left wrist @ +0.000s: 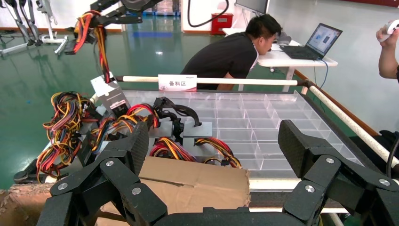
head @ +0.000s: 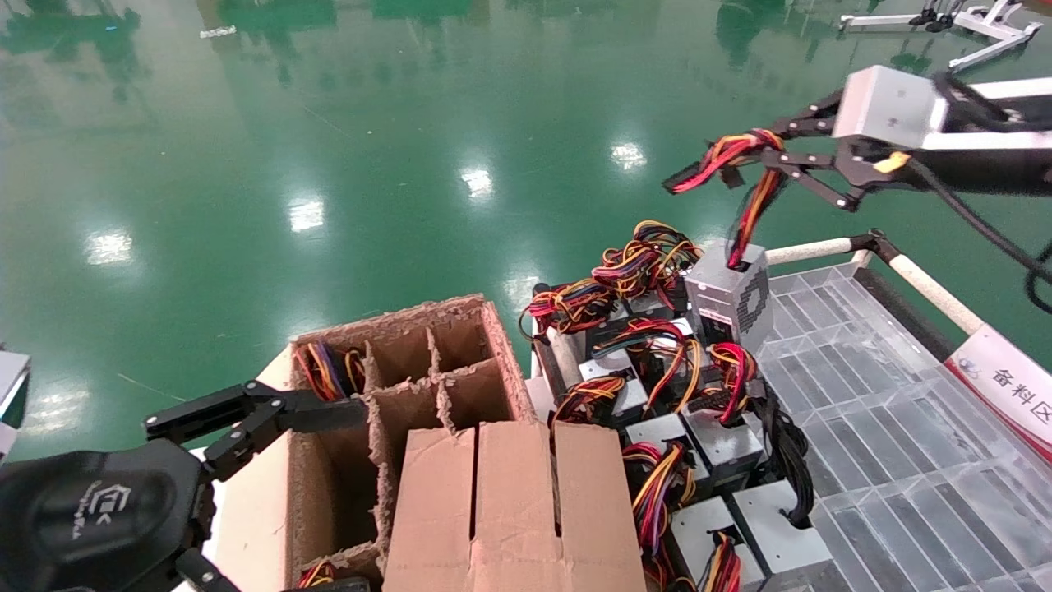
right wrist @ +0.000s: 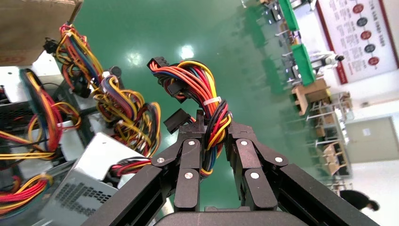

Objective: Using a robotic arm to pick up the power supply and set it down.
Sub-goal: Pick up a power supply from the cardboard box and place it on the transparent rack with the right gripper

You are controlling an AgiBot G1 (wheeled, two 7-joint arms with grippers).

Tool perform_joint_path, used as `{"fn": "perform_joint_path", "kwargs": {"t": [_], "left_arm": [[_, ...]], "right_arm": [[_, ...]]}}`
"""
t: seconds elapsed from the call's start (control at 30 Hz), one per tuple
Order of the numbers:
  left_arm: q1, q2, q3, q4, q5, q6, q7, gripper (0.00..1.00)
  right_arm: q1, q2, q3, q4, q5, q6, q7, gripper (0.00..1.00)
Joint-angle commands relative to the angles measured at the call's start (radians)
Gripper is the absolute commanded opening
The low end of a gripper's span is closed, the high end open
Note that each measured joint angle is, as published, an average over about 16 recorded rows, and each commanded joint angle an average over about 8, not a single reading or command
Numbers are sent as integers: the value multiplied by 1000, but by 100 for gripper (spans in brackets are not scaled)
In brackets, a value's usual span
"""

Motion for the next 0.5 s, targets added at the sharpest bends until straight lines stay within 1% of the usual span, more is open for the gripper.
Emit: {"fn": "perform_joint_path", "kwargs": {"t": [0.03,0.17,0.5], "left_arm": [[0,0,0,0,0,0,0,100],[0,0,0,0,0,0,0,100],[0,0,0,0,0,0,0,100]], "right_arm": [[5,5,2,-20,3,-10,-8,0],[-5,0,6,-57,10,-8,-25,0],[-29,-34,16,-132,25,25,-70,0]]}}
